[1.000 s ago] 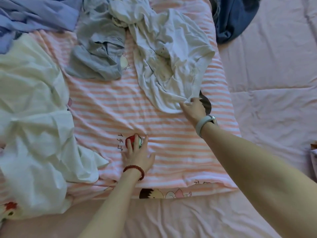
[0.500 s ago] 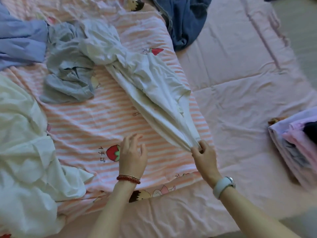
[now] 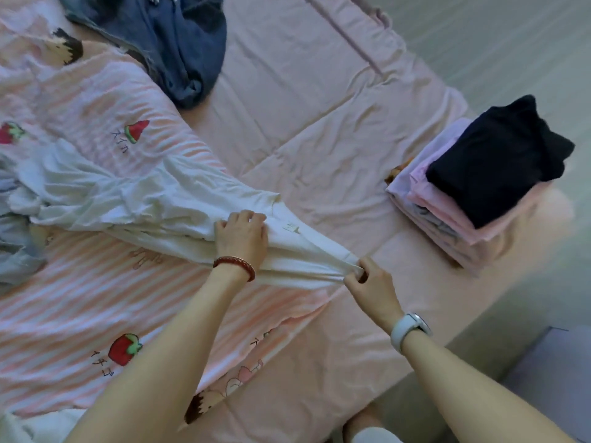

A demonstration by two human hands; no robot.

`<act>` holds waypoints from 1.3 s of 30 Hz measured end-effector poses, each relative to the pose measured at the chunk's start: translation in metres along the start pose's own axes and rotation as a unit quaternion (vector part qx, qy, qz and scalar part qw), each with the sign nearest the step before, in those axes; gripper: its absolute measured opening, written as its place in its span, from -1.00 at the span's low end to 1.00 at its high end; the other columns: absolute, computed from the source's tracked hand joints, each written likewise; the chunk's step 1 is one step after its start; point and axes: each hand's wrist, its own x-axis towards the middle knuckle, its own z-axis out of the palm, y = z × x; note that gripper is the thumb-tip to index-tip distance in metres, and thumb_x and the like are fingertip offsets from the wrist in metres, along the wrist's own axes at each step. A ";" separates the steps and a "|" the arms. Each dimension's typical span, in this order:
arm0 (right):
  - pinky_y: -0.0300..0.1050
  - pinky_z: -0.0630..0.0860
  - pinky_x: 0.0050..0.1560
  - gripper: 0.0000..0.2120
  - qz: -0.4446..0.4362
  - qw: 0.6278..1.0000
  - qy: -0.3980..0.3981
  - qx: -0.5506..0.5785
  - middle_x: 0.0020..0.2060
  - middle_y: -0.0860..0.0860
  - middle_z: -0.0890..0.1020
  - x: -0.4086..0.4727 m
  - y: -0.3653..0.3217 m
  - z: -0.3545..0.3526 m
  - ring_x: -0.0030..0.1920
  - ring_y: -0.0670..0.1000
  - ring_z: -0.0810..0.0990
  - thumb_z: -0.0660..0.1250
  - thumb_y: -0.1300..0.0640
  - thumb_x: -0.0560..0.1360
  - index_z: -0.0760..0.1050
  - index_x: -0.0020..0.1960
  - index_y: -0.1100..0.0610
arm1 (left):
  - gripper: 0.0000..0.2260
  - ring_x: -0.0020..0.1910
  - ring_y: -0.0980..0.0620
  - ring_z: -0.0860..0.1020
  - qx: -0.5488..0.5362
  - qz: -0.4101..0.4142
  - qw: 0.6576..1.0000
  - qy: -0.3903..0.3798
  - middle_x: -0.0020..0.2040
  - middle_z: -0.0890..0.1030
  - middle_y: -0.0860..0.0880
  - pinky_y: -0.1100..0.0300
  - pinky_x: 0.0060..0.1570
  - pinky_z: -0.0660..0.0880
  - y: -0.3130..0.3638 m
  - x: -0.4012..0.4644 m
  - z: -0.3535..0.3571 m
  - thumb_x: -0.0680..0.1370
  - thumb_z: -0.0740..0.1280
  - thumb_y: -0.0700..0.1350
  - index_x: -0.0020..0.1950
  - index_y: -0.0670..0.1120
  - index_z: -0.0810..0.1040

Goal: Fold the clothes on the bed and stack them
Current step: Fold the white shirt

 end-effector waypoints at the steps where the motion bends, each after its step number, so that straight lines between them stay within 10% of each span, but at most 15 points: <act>1: -0.15 0.16 -0.38 -0.70 0.029 1.000 0.006 0.006 -0.46 0.01 0.24 0.004 0.011 -0.007 -0.39 0.00 0.17 0.27 0.30 0.39 0.16 -0.35 0.12 | -0.69 0.30 -0.06 0.34 0.028 0.008 1.000 -0.009 0.33 0.42 -0.03 0.05 0.17 0.19 0.008 0.010 0.001 0.62 0.09 -0.07 0.35 -0.02 0.40; 10: -0.32 0.27 -0.38 -0.80 0.151 0.986 -0.029 0.058 -0.35 0.06 0.40 0.037 0.073 -0.030 -0.31 0.02 0.31 0.21 0.21 0.52 0.31 -0.26 0.24 | -0.11 0.50 -0.13 -0.29 0.194 0.105 0.938 -0.266 0.54 -0.23 0.02 -0.33 0.36 -0.23 0.042 0.098 0.044 0.42 0.23 0.37 0.51 0.12 -0.26; 16: -0.36 0.30 -0.35 -0.82 0.179 0.977 0.006 0.120 -0.34 -0.01 0.41 0.067 0.063 -0.017 -0.28 0.01 0.36 0.17 0.19 0.55 0.30 -0.23 0.17 | -0.08 0.45 -0.10 0.18 0.234 0.076 0.904 -0.350 0.42 0.34 -0.04 -0.29 0.37 -0.12 0.041 0.128 0.059 0.32 0.32 0.37 0.51 0.05 -0.04; 19: -0.03 0.46 -0.07 -0.91 0.173 0.974 0.018 0.147 -0.26 -0.03 0.47 0.076 0.050 -0.020 -0.14 0.08 0.47 0.14 0.19 0.57 0.34 -0.11 0.15 | -0.65 0.06 -0.10 0.51 0.078 0.040 0.948 -0.307 -0.05 0.58 -0.01 0.11 0.03 0.35 0.030 0.132 0.053 0.43 0.35 0.17 0.05 -0.03 0.46; 22: 0.16 0.49 0.07 -0.89 0.147 0.971 0.013 0.191 -0.19 -0.02 0.48 0.081 0.026 -0.034 -0.08 0.06 0.48 0.10 0.21 0.58 0.34 -0.10 0.09 | -0.76 -0.29 -0.03 0.44 -0.171 0.013 0.963 -0.208 -0.39 0.43 0.04 0.30 -0.37 0.25 0.023 0.127 0.017 0.51 0.36 -0.08 -0.32 -0.06 0.41; 29: -0.13 0.42 0.12 -0.70 -0.016 0.979 -0.022 0.200 -0.10 -0.05 0.53 0.087 -0.085 -0.082 -0.03 -0.11 0.48 0.12 0.28 0.59 0.34 0.26 0.02 | -0.76 -0.29 0.05 0.43 -0.376 -0.019 0.924 0.062 -0.30 0.53 -0.12 0.31 -0.31 0.33 -0.019 0.064 -0.134 0.48 0.36 -0.02 -0.21 -0.20 0.54; 34: -0.30 0.23 -0.39 -0.63 -0.184 0.976 -0.044 0.105 -0.50 -0.14 0.34 0.065 -0.190 -0.123 -0.47 -0.20 0.33 0.21 0.36 0.54 0.32 -0.40 0.09 | -0.79 -0.36 0.16 0.42 -0.425 -0.054 0.883 0.190 -0.34 0.46 -0.01 0.38 -0.40 0.31 -0.051 -0.006 -0.232 0.53 0.33 -0.19 -0.30 -0.03 0.46; 39: -0.19 0.29 -0.31 -0.71 -0.317 0.944 -0.056 0.075 -0.44 0.04 0.35 0.008 -0.278 -0.152 -0.41 -0.14 0.30 0.19 0.36 0.55 0.37 -0.35 0.30 | -0.78 -0.32 -0.02 0.40 -0.449 -0.065 0.835 0.311 -0.34 0.46 -0.09 0.30 -0.37 0.33 -0.075 -0.085 -0.305 0.55 0.31 -0.16 -0.30 -0.02 0.44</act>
